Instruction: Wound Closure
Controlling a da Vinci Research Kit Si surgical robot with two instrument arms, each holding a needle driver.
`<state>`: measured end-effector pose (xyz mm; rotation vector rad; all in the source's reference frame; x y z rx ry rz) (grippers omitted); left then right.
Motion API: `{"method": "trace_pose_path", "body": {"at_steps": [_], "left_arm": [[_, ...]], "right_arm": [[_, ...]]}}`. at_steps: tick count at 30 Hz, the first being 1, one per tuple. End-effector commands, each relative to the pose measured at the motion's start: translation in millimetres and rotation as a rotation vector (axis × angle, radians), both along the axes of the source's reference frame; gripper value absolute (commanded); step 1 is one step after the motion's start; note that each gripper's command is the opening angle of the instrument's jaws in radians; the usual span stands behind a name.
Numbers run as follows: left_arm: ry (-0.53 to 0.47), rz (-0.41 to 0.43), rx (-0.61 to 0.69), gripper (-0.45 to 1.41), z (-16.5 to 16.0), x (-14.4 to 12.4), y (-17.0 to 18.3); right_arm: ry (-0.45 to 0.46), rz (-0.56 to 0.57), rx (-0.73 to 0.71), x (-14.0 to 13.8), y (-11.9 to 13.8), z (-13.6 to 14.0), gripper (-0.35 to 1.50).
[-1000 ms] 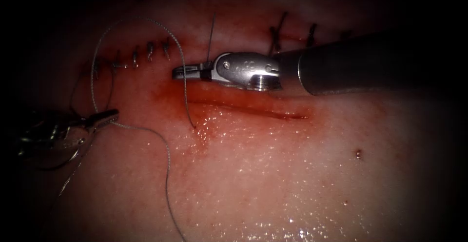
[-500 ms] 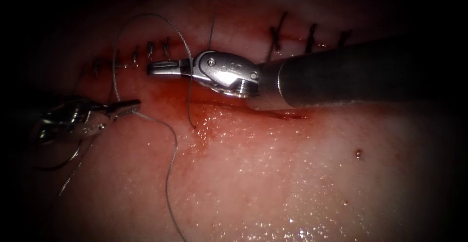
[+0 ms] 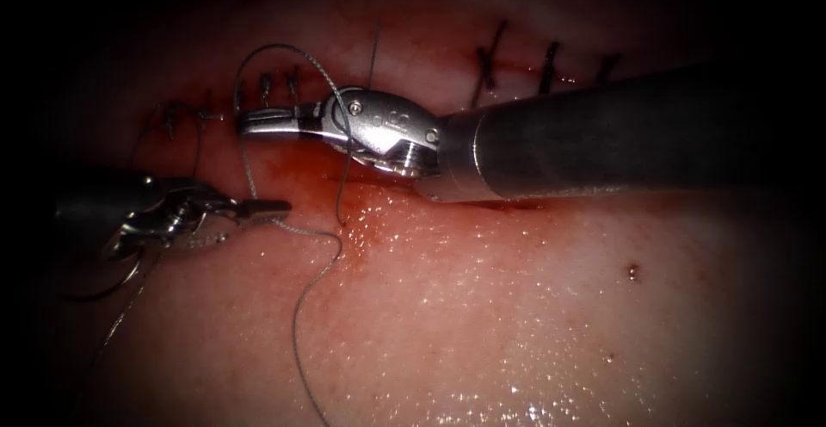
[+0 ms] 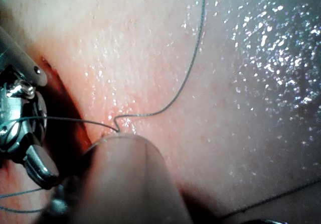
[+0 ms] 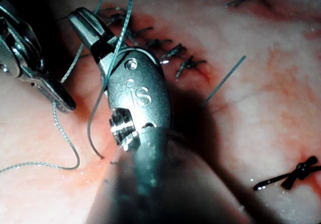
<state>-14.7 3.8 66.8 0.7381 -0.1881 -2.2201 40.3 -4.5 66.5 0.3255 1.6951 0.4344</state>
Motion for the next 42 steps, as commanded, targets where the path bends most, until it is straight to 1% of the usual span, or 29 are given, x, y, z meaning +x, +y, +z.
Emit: {"method": "trace_pose_path", "body": {"at_steps": [1, 8, 9, 10, 13, 16, 19, 21, 22, 23, 24, 25, 26, 28, 31, 32, 35, 36, 39, 41, 42], "left_arm": [[-0.002, 0.011, 0.008, -0.45, 0.4, -0.6, -0.7], [0.013, 0.061, 0.018, -0.45, -0.5, -1.4, -2.3], [0.012, 0.064, 0.02, -0.45, -0.7, -1.6, -2.5], [0.012, 0.067, 0.021, -0.45, -0.8, -1.7, -2.7], [0.014, 0.083, 0.022, -0.45, -1.1, -2.2, -3.2], [0.012, 0.091, 0.025, -0.45, -1.3, -2.6, -3.4], [0.009, 0.096, 0.025, -0.45, -1.3, -2.9, -3.4], [0.006, 0.098, 0.026, -0.45, -1.3, -3.0, -3.2], [0.004, 0.1, 0.027, -0.45, -1.3, -3.0, -3.1], [0.002, 0.101, 0.028, -0.45, -1.4, -2.9, -3.0], [0.002, 0.102, 0.028, -0.45, -1.5, -2.8, -2.8], [0.002, 0.102, 0.025, -0.45, -1.6, -2.6, -2.6], [-0.001, 0.1, 0.023, -0.45, -1.7, -2.4, -2.5], [-0.005, 0.095, 0.016, -0.45, -2.0, -1.8, -2.3], [-0.01, 0.09, 0.0, -0.45, -2.6, -0.8, -2.0], [-0.012, 0.083, -0.007, -0.45, -2.8, -0.4, -1.9], [-0.023, 0.066, -0.02, -0.45, -3.5, 0.4, -1.8], [-0.026, 0.056, -0.02, -0.45, -3.7, 0.7, -1.8], [-0.027, 0.046, -0.026, -0.45, -4.1, 1.2, -1.4], [-0.025, 0.043, -0.028, -0.45, -4.2, 1.4, -1.2], [-0.027, 0.04, -0.029, -0.45, -4.2, 1.4, -1.2]], "right_arm": [[0.013, -0.009, -0.001, 1.0, -0.4, 0.3, -0.35], [0.018, -0.005, 0.003, 2.6, -0.3, 0.1, -0.35], [0.017, -0.003, 0.003, 2.9, -0.2, 0.0, -0.25], [0.016, 0.0, 0.004, 3.2, -0.1, 0.0, -0.05], [0.012, 0.009, 0.014, 3.9, 0.3, -0.2, 0.41], [0.005, 0.027, 0.022, 4.6, 0.9, -0.5, 0.76], [0.018, 0.044, 0.025, 5.0, 1.3, -0.9, 0.93], [0.023, 0.049, 0.033, 5.2, 1.3, -1.1, 0.96], [0.03, 0.045, 0.033, 5.2, 1.3, -1.2, 0.93], [0.037, 0.042, 0.033, 5.0, 1.1, -1.4, 0.84], [0.05, 0.033, 0.031, 4.8, 0.9, -1.6, 0.57], [0.068, 0.009, 0.026, 4.6, 0.7, -1.7, 0.09], [0.084, -0.013, 0.029, 4.3, 0.6, -1.8, -0.35], [0.08, -0.007, 0.036, 3.9, 0.5, -1.9, -0.35], [0.064, 0.018, 0.044, 3.4, 0.8, -1.8, 0.26], [0.058, 0.021, 0.045, 3.3, 1.0, -1.7, 0.49], [0.021, 0.027, 0.051, 2.9, 1.6, -1.4, 0.91], [0.011, 0.025, 0.052, 2.8, 1.7, -1.3, 0.96], [0.001, 0.021, 0.046, 2.5, 1.7, -1.1, 0.93], [0.002, 0.017, 0.07, 2.7, 1.7, -1.2, 1.13], [-0.003, 0.014, 0.07, 2.7, 1.7, -1.2, 1.2]]}}
